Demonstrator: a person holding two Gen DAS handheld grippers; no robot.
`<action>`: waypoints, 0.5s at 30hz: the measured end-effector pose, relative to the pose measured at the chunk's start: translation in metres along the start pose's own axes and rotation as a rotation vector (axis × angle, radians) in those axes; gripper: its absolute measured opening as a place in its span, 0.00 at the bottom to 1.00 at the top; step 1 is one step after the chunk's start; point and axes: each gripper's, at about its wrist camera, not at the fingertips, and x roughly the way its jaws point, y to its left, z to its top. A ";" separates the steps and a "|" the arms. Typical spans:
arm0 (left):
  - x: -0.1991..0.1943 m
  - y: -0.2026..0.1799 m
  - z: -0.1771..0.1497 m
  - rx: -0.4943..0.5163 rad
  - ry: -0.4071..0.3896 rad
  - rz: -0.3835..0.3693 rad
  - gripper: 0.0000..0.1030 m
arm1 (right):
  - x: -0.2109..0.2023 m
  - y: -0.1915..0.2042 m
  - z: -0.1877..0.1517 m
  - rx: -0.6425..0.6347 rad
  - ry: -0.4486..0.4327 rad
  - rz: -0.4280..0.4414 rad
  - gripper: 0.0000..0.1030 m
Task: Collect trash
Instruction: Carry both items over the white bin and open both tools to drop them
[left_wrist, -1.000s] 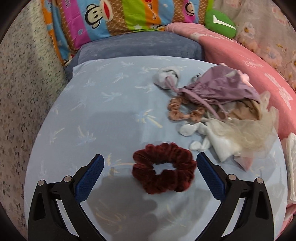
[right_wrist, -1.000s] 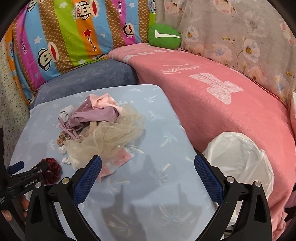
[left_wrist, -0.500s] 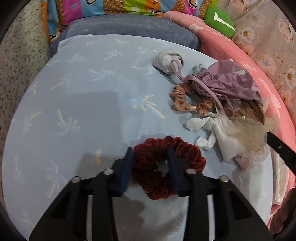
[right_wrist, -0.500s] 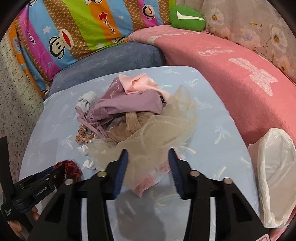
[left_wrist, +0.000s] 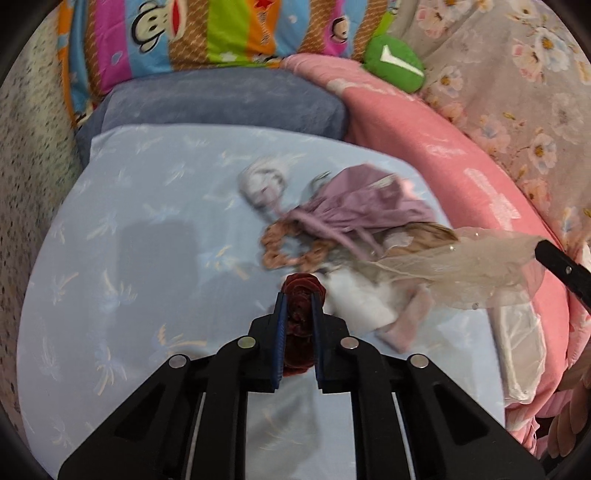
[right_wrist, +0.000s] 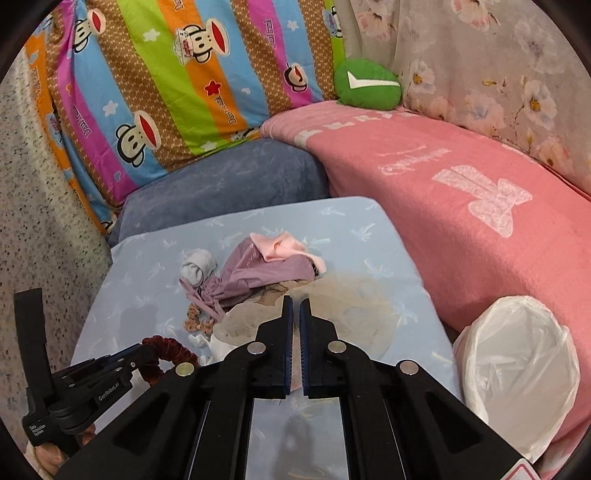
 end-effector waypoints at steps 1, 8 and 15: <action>-0.004 -0.006 0.002 0.014 -0.013 -0.006 0.12 | -0.009 -0.004 0.005 0.007 -0.020 -0.002 0.03; -0.030 -0.064 0.018 0.117 -0.082 -0.082 0.12 | -0.065 -0.036 0.030 0.040 -0.138 -0.031 0.03; -0.040 -0.121 0.023 0.211 -0.106 -0.183 0.12 | -0.113 -0.079 0.044 0.079 -0.229 -0.085 0.03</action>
